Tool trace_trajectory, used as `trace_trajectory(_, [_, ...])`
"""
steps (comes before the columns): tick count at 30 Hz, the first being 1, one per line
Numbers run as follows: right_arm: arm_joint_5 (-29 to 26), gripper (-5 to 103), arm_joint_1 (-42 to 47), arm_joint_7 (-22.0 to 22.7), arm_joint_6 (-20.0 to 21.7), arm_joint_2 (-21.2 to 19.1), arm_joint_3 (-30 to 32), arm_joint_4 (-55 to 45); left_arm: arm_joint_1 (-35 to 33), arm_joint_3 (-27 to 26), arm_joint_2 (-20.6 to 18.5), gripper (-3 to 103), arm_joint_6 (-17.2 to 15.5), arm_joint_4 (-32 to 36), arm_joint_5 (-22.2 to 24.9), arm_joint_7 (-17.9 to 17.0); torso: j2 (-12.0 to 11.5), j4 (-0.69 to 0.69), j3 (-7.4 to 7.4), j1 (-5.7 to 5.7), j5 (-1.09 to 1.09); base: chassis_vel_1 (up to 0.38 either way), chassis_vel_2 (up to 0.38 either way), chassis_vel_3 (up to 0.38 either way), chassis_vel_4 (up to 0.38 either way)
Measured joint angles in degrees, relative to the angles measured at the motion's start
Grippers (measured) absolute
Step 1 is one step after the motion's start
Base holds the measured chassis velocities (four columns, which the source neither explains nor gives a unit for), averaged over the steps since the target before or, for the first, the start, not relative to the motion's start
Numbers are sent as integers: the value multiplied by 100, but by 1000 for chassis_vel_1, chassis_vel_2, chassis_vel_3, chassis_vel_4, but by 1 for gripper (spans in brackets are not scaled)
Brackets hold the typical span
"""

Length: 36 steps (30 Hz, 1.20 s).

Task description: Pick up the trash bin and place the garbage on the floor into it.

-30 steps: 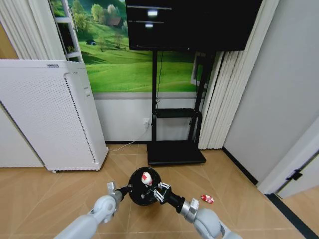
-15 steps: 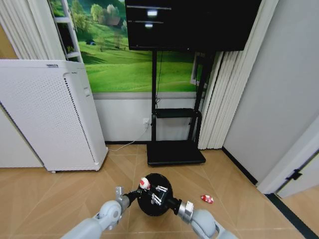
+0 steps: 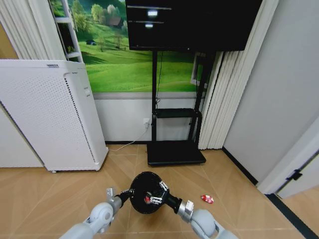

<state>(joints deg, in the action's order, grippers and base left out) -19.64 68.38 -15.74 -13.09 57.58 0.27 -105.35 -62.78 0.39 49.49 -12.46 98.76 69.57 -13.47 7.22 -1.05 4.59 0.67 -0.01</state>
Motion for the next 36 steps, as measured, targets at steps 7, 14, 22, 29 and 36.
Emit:
trace_trajectory(7, [-656, 100, 420, 1250, 682, 73, 911, -144, -533, -1070, -344, 2, -121, 488, 334, -1101, 0, -2, 0, 0, -1, 0, 0, 0, 0])
trace_trajectory(14, [-1218, 100, 331, 1867, 1486, 125, 1254, 192, -1660, -2702, -287, 2, -144, 1071, 574, -1474, 0, 6, 0, 0, 1, 0, 0, 0, 0])
trace_trajectory(22, [-1404, 100, 275, 2224, 2302, 187, 1252, 712, -2638, -3837, 253, 2, -157, 1202, 430, -1453, 0, 2, 0, 0, 2, 0, 0, 0, 0])
trace_trajectory(29, [-1285, 100, 204, 2258, 2391, 300, 1241, 1022, -2793, -4146, 420, 2, -101, 885, 245, -1224, 0, 2, 0, -1, 1, -19, 16, 19, -14])
trace_trajectory(36, [-860, 100, 322, 2309, 2371, 333, 1440, 1224, -2863, -4251, 463, 2, -89, 907, 232, -1162, 0, 2, 0, 0, 1, -151, 164, 150, -139])
